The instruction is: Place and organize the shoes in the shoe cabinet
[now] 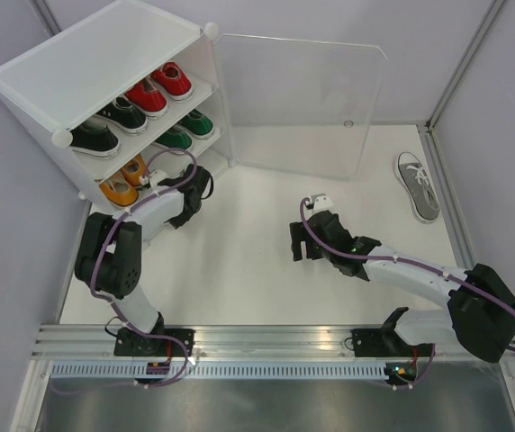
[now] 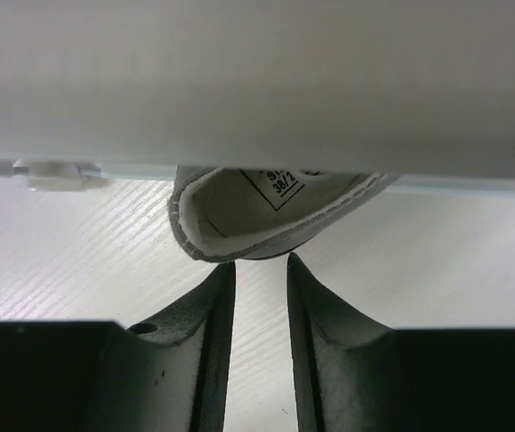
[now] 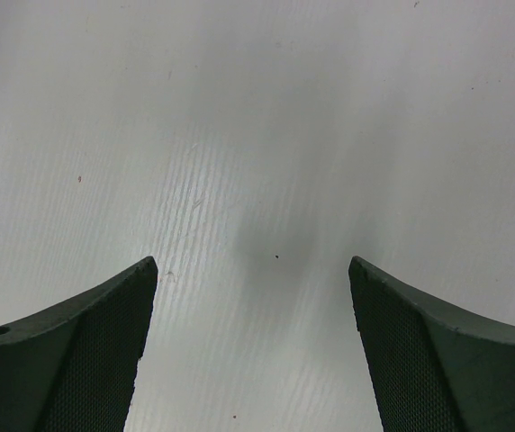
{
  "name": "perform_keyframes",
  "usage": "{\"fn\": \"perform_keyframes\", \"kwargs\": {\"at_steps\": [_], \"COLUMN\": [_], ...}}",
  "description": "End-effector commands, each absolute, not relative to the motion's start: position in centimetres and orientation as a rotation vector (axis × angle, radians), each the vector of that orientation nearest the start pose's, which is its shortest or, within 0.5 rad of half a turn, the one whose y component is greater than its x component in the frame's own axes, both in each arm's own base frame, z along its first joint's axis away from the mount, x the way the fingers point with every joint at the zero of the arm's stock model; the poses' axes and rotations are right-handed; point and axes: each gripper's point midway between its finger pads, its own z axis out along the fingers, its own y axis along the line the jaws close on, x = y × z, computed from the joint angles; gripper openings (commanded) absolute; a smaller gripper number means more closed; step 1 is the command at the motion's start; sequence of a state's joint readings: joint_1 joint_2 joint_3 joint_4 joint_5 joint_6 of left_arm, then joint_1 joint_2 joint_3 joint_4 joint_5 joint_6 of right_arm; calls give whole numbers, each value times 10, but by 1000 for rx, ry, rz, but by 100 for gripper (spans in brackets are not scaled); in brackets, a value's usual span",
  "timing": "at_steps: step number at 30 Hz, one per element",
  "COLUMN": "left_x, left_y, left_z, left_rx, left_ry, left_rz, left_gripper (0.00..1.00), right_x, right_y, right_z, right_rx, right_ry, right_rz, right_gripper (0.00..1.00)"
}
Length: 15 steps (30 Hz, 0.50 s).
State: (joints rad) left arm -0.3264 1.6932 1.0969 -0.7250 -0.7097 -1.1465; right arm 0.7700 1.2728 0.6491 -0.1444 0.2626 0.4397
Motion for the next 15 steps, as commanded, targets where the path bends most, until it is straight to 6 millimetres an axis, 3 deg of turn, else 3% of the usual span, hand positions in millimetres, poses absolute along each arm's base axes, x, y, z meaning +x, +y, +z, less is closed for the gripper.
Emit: {"fn": "perform_keyframes", "kwargs": {"at_steps": [1,5,9,15], "left_x": [379,382,368,345], "left_y": [-29,-54,-75,-57], "left_z": [76,71,90,104], "left_rx": [-1095,-1016,-867,-688], "left_ry": [2073,2183,2221,2174], "left_rz": [393,301,237,275], "left_gripper": [33,40,57,83], "right_x": [261,261,260,259], "right_y": [211,212,213,217], "right_z": [76,75,75,75], "right_rx": [-250,-252,-252,-258], "right_ry": [2283,2287,2289,2286], "right_rz": [320,323,329,357], "right_gripper": [90,90,90,90]}}
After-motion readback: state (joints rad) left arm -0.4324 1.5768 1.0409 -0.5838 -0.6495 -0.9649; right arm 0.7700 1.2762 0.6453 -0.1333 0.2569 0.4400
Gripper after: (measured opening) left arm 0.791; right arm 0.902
